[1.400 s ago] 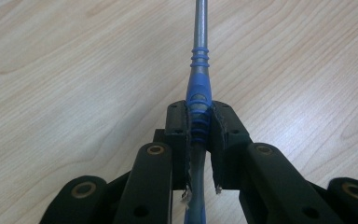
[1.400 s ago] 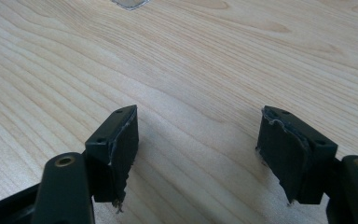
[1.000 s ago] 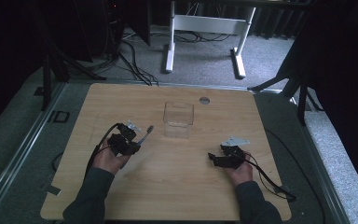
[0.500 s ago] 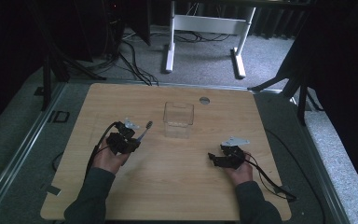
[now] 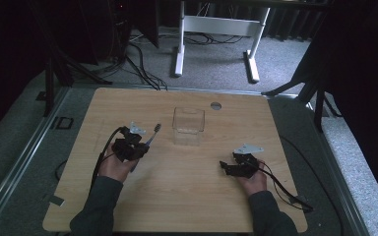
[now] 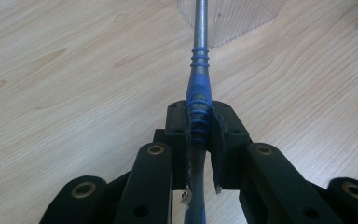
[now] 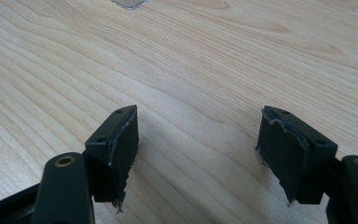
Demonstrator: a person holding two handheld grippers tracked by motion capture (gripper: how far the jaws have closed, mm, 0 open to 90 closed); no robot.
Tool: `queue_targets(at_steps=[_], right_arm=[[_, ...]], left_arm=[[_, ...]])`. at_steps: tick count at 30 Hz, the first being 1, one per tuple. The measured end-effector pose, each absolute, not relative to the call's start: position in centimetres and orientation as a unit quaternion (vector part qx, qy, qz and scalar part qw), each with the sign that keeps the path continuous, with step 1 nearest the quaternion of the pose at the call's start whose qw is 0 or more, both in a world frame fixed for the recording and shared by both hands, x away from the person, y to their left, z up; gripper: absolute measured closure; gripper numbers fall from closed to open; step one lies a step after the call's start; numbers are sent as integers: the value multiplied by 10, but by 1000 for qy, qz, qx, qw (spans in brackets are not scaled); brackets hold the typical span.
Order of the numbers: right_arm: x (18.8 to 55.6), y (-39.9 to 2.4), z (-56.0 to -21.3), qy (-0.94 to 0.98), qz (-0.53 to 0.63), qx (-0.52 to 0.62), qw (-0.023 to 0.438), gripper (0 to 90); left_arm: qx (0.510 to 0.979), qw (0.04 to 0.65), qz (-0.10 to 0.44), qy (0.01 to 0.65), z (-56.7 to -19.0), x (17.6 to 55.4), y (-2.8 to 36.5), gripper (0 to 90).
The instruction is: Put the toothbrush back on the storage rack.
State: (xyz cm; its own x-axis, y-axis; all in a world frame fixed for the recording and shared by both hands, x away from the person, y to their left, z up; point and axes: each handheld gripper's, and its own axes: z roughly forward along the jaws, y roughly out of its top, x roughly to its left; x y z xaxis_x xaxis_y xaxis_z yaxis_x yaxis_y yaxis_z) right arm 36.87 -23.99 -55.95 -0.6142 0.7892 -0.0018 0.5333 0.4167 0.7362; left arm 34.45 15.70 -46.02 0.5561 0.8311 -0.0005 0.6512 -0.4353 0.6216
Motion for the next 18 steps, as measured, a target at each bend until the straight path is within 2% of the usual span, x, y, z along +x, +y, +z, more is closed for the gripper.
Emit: queue_targets(at_steps=[18], right_arm=[[369, -240, -559, 822, 361, 403, 177, 286]], left_arm=[[823, 334, 180, 422, -458, 340, 151, 785]])
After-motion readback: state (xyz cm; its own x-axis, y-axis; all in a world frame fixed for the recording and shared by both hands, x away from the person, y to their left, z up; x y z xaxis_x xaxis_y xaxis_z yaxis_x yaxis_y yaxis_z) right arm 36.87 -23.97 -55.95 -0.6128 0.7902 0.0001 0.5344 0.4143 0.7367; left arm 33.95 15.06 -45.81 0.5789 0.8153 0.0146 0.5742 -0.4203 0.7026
